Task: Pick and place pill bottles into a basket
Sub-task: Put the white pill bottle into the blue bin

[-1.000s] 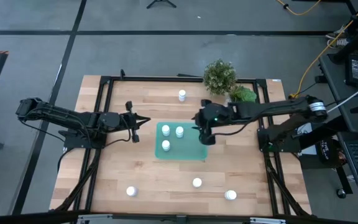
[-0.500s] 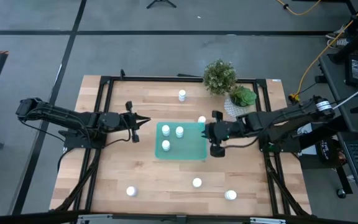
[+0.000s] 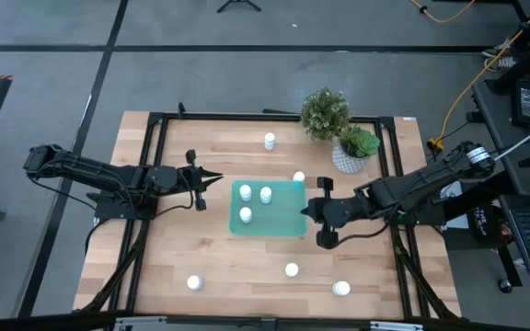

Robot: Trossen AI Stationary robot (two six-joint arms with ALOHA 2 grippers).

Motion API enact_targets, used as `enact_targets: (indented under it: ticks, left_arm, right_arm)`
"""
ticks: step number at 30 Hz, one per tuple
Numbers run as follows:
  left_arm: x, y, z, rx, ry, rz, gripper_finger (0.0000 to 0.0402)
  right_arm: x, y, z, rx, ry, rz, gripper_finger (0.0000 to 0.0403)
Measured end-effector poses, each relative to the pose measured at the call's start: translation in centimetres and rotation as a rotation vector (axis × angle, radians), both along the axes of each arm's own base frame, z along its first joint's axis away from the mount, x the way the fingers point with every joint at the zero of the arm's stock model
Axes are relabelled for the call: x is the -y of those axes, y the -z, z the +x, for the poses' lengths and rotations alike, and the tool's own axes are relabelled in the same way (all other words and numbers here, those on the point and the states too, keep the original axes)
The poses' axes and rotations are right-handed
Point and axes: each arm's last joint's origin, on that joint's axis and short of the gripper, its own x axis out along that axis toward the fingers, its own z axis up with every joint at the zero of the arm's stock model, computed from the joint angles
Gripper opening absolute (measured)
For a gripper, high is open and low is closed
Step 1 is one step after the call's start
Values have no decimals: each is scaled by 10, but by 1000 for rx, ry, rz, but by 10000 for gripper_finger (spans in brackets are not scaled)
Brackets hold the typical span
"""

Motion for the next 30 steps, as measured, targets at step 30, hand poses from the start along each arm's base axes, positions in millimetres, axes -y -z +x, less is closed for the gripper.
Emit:
enact_targets:
  ticks: [30]
  left_arm:
    - [3, 0, 1, 18, 104, -84, 24]
  right_arm:
    - [37, 93, -77, 326, 27, 100, 5]
